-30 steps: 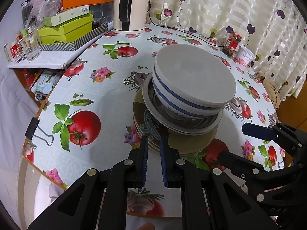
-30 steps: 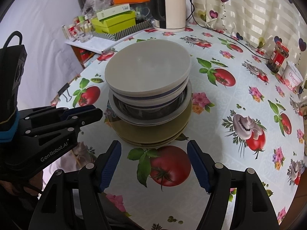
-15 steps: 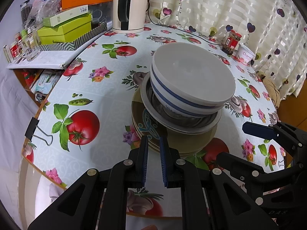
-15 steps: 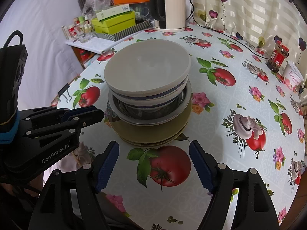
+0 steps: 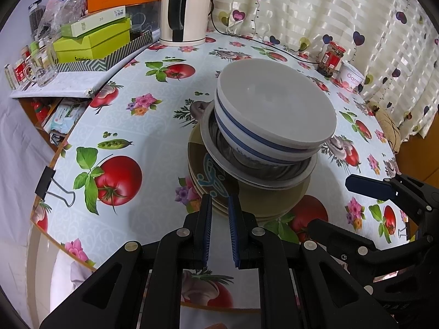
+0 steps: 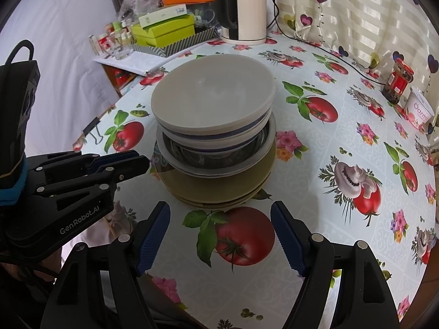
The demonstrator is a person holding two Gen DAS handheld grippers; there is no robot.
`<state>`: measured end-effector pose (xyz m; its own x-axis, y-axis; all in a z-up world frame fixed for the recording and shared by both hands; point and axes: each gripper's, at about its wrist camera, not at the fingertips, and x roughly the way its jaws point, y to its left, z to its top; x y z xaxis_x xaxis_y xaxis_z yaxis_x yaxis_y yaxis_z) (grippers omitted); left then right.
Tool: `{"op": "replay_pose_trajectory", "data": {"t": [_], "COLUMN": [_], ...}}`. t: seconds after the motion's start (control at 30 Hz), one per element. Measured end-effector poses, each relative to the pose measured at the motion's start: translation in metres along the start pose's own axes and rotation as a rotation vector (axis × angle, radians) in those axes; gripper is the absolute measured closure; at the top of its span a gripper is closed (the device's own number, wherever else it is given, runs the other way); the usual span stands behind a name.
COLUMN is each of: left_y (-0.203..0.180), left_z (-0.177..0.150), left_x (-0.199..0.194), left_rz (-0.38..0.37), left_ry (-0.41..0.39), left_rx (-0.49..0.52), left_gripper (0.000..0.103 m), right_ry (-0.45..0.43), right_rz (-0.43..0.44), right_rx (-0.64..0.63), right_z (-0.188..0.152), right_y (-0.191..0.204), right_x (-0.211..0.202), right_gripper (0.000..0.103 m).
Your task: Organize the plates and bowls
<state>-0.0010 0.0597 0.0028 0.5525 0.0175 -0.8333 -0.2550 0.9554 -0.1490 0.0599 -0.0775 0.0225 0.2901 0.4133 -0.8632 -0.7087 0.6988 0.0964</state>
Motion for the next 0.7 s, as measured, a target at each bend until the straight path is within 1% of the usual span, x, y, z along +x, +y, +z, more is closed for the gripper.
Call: {"op": "replay_pose_trajectory", "data": {"t": [0.7], "left_y": [-0.0007], "left_z": [-0.0012], "left_x": [0.0001], "left_rz": [0.002], "left_ry": [0.003], "left_rx": [0.005], "left_gripper": [0.090], "right_ry": [0.000], "right_rz": [-0.001], "right_rx": [-0.001], "right_z": [-0.0004], "right_y": [0.0001], "right_x": [0.0003], "right_gripper": [0.026]}}
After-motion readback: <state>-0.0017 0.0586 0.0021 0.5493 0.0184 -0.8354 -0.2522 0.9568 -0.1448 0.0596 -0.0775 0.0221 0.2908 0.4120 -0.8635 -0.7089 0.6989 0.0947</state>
